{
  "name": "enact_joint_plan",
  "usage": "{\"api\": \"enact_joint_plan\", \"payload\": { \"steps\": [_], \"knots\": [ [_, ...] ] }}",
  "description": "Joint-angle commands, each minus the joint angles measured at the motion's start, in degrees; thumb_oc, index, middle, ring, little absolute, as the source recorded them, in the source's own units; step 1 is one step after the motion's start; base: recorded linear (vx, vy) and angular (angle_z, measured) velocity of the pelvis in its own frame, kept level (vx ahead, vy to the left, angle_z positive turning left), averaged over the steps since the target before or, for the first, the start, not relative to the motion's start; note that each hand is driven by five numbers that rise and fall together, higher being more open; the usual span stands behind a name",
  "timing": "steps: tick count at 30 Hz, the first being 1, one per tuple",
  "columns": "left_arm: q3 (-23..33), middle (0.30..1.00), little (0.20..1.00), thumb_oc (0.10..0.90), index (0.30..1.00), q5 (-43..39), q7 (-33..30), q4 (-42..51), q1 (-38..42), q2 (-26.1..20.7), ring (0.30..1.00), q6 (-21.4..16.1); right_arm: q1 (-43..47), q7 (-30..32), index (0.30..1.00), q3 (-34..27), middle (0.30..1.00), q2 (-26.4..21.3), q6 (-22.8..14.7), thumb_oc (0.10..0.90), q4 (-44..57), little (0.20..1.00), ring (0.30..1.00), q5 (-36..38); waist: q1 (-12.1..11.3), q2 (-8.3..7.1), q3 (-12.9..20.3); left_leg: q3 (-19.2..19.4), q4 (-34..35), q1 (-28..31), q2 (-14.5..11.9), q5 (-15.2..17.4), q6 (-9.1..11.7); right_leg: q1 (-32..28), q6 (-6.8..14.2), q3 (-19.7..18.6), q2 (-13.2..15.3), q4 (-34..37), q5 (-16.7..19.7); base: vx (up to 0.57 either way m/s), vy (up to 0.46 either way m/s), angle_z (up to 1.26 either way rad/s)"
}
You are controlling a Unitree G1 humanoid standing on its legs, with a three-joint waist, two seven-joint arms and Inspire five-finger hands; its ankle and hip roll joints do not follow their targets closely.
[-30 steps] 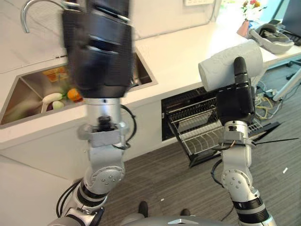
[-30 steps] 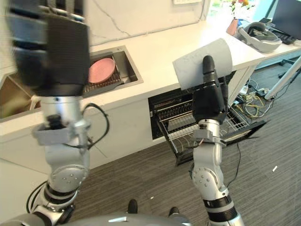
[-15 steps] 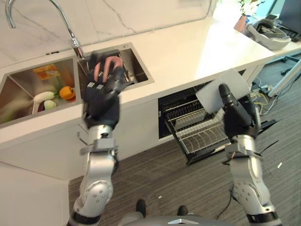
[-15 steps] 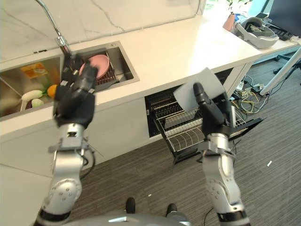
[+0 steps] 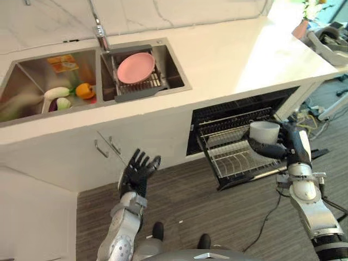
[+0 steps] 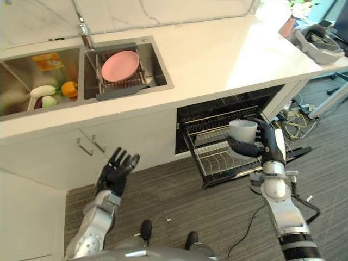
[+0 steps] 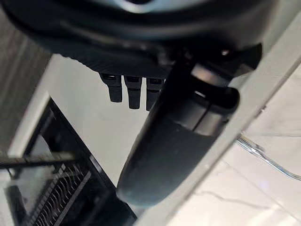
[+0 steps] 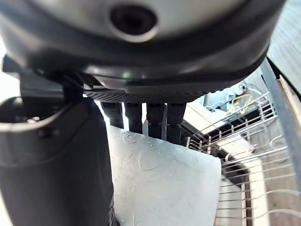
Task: Place the dishes in the dishwasher.
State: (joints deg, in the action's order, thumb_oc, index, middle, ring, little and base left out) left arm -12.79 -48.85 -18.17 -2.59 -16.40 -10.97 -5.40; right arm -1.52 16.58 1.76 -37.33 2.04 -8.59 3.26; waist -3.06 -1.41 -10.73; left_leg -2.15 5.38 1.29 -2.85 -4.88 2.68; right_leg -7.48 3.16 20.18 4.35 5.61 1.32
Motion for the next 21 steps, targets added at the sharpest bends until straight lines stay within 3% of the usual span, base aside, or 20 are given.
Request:
{"api": "enact_joint_plan", "payload": {
  "steps": [1,8,10,16,17,21],
  "knots": [
    [1.13,0.9,0.9,0.8,0.9,3.49,0.73,3.79,-0.23,-3.57,0.9,-0.64,8.97,1.07,0.3,-0.71,0.3,-4.8,-1.85,0.4,-1.16,0.3,0.3,-6.2,-2.32,-4.22,2.52,2.36,-0.38,2.19,-0.71,5.5,2.32,-1.43,5.37,-0.49,4.17,-0.61,-3.37,-0.01,-0.018,0.38],
    [1.44,0.9,0.9,0.8,0.9,11.45,1.97,-3.47,-0.98,-5.88,0.9,0.97,16.07,1.06,0.3,4.99,0.3,-6.8,-0.6,0.4,-20.29,0.3,0.3,-6.24,-6.85,-6.37,1.43,-0.42,-0.38,0.19,-0.45,4.51,3.54,-2.25,5.38,3.88,4.26,-0.61,-3.7,0.0,-0.035,0.3],
    [1.38,0.9,0.9,0.8,0.9,14.45,2.3,-7.02,-0.34,-6.58,0.9,1.39,18.53,1.57,0.3,5.98,0.3,-5.1,-0.59,0.4,-27.88,0.3,0.3,-3.91,-8.78,-6.94,1.14,-1.83,-0.38,-0.89,-0.38,3.96,4.02,-2.52,5.29,5.91,4.2,-0.61,-3.95,0.0,-0.047,0.4],
    [2.02,0.9,0.9,0.8,0.9,17.89,2.45,-12.91,0.96,-6.85,0.9,2.14,22.9,2.1,0.3,7.96,0.3,-1.84,-0.64,0.4,-38.97,0.3,0.3,-2.84,-11.41,-7.6,0.29,-4.29,-0.38,-2.83,-0.23,2.92,4.58,-2.51,5.02,8.47,3.8,-0.61,-4.51,0.0,-0.055,0.44],
    [2.34,0.9,0.9,0.8,0.9,20.43,2.26,-15.05,1.42,-7.31,0.9,2.24,24.45,2.51,0.3,8.51,0.3,-0.17,-0.49,0.4,-44.75,0.3,0.3,-2.15,-12.79,-7.69,-0.24,-5.24,-0.38,-3.31,-0.35,2.86,4.97,-2.58,4.68,9.26,3.51,-0.61,-5.02,-0.01,-0.036,0.47],
    [3.34,0.9,0.9,0.8,0.9,21.72,1.87,-18.19,1.78,-6.87,0.9,2.36,25.51,3.15,0.3,8.35,0.3,2.43,-0.56,0.4,-50.83,0.3,0.3,-1.35,-13.88,-7.71,-0.87,-6.35,-0.38,-4.4,-0.17,2.39,5.09,-2.33,4.42,10.39,3.16,-0.61,-5.35,-0.01,-0.042,0.38]
  ]
}}
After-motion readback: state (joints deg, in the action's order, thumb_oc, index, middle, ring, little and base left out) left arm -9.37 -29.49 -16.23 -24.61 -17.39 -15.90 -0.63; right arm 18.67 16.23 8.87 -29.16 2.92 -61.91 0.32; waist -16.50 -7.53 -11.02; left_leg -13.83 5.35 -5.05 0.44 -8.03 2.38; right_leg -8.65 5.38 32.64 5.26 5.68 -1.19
